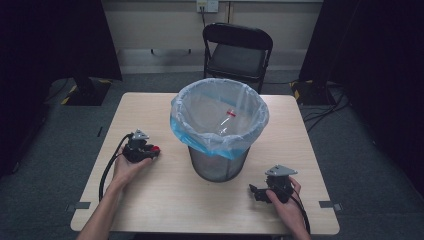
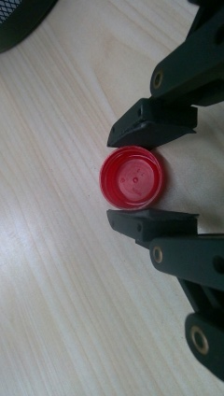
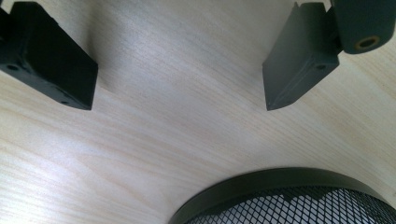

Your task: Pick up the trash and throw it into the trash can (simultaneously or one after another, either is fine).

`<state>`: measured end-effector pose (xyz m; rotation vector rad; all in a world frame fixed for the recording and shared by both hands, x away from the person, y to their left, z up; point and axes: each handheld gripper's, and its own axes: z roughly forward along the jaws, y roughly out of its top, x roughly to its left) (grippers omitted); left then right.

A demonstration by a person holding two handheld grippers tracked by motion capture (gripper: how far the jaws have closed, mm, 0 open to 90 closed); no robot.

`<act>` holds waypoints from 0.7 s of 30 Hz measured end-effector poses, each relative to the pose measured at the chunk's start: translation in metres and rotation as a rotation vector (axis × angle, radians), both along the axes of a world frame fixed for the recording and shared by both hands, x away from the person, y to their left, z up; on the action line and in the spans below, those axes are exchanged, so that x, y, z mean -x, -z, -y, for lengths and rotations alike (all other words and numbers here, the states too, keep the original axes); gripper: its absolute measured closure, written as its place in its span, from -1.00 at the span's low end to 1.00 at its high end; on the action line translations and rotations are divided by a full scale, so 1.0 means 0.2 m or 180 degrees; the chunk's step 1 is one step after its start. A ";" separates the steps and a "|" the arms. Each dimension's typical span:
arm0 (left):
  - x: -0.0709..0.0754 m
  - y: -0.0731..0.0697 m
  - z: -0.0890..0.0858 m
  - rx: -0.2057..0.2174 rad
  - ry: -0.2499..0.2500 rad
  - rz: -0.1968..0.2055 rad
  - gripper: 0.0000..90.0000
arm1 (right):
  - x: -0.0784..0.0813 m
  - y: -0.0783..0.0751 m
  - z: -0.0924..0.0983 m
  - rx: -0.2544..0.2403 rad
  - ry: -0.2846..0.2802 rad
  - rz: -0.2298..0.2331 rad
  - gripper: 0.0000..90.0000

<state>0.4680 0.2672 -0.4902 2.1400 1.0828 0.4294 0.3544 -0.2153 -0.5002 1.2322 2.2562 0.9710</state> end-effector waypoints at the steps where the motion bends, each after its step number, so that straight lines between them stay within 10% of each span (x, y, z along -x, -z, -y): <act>1: 0.00 0.00 0.00 0.0003 -0.0002 0.0022 0.31 | 0.00 0.00 0.00 0.0000 0.0000 -0.0001 -0.79; 21: 0.03 -0.05 0.01 0.0302 -0.0057 0.0038 0.31 | 0.00 0.00 0.00 0.0001 0.0000 0.0001 -0.79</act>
